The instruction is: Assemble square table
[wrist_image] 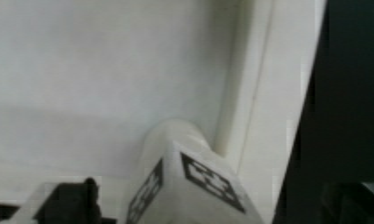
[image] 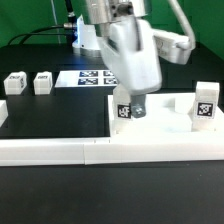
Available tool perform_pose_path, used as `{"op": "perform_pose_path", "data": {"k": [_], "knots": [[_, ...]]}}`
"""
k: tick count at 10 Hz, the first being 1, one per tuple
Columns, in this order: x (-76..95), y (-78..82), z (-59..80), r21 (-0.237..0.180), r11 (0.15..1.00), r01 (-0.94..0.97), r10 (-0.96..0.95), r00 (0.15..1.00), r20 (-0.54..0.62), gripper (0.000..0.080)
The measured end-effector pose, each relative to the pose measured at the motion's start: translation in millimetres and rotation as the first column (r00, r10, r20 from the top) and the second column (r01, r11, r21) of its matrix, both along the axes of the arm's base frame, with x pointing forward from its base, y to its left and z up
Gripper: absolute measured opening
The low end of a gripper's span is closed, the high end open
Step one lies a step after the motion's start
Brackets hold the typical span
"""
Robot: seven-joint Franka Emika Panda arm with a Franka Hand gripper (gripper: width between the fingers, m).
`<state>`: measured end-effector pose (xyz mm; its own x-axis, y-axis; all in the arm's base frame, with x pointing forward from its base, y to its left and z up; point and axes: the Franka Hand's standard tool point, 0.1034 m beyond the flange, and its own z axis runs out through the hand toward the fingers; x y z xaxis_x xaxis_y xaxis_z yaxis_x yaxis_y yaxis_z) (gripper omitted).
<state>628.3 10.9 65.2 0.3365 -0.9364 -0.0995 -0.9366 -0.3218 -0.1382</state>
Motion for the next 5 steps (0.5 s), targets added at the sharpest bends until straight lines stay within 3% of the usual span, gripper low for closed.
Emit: {"op": "perform_pose_path", "data": {"k": [4,5], "knots": [[0.1,-2.1,0.0,-0.031,0.968,-0.251,0.252,0.967,0.033,0.0649],[-0.2,-5.8,0.8,-0.070,0.893,-0.445,0.448,0.894,0.027,0.0649]]}}
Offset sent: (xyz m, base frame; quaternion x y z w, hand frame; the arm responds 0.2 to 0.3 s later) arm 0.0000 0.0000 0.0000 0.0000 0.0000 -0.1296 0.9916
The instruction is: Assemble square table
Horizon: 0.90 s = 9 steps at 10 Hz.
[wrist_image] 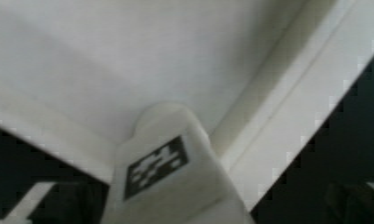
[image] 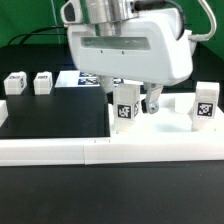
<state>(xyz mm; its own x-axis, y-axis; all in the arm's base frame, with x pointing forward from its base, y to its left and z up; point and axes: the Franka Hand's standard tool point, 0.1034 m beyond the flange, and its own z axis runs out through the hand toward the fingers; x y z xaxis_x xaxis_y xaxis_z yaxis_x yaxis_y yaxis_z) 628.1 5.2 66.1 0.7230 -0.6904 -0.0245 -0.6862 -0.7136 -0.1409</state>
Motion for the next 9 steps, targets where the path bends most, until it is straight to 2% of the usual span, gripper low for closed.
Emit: {"op": "perform_pose_path", "data": {"k": [2,3,4,5,6,9], "knots": [[1.7,-3.5,1.7,-0.046,0.960,-0.275,0.275,0.962,-0.007,0.0649],[1.3,-3.9,1.2,-0.044,0.971,-0.237,0.237,0.971,-0.009,0.0563],[1.2,-4.0,1.0,-0.042,0.976,-0.212,0.211,0.977,-0.011,0.0426],[1.2,-4.1,1.0,-0.042,0.977,-0.211,0.211,0.978,-0.012,0.0426],[0.9,-5.2,0.8,-0.039,0.987,-0.154,0.154,0.988,-0.016,0.0291],[0.3,-6.6,0.7,-0.026,0.992,0.122,-0.123,0.991,-0.043,0.0291]]}}
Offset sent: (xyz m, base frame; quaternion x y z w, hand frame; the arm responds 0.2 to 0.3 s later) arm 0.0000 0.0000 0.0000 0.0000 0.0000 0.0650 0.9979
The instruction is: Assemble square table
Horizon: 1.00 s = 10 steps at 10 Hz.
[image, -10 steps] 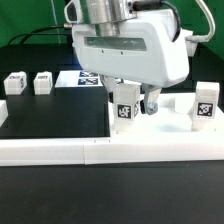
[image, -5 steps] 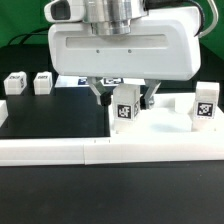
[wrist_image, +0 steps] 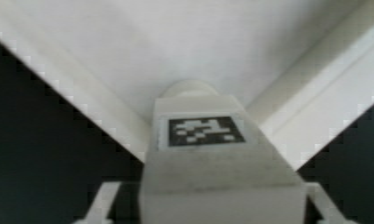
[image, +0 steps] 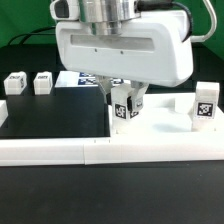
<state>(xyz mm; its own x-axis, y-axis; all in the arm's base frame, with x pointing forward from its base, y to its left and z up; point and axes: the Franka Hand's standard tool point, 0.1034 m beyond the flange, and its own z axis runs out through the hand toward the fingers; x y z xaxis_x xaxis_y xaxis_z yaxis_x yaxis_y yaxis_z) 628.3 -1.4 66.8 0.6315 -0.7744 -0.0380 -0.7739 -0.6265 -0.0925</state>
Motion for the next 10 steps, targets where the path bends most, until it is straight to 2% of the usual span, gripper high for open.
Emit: {"op": "perform_pose_path", "data": {"k": [1,2,4,5,8,10], "knots": [[-0.5,-0.4,0.5,0.001,0.988,0.155,-0.155,0.988,-0.018,0.0291],[-1.4,-1.4,-0.2,0.017,0.935,0.354,-0.353,0.935,-0.038,0.0291],[-3.2,-3.1,-0.8,0.068,0.743,0.666,-0.659,0.745,-0.102,0.0291],[-3.4,-2.3,-0.7,0.074,0.677,0.732,-0.722,0.681,-0.123,0.0291],[-3.4,-0.8,-0.7,0.058,0.519,0.852,-0.839,0.522,-0.157,0.0291],[-3.9,-0.5,-1.7,0.057,0.523,0.850,-0.837,0.525,-0.157,0.0535]]}}
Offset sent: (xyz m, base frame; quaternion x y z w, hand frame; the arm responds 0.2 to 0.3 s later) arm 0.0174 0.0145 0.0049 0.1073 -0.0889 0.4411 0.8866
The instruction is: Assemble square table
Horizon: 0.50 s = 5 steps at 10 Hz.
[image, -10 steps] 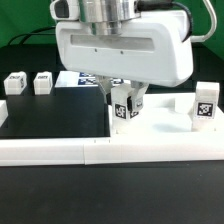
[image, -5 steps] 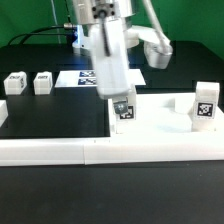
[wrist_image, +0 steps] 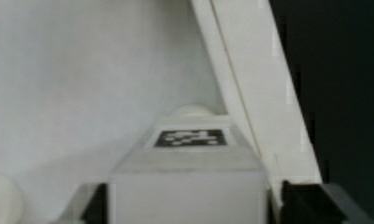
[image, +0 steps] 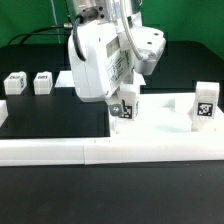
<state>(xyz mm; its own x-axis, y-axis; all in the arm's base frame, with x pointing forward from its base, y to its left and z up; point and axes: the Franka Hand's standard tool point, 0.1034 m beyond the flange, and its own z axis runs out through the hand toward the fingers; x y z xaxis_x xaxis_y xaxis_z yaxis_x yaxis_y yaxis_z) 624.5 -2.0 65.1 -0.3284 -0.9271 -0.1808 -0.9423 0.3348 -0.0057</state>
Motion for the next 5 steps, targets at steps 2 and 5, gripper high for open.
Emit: {"op": "perform_pose_path", "data": {"k": [2,5], "knots": [[-0.1,0.0,-0.3,-0.001,1.000,-0.009,0.009,1.000,0.001,0.0625],[0.9,10.4,-0.4,-0.057,0.912,-0.405,0.408,0.911,0.054,0.0648]]}}
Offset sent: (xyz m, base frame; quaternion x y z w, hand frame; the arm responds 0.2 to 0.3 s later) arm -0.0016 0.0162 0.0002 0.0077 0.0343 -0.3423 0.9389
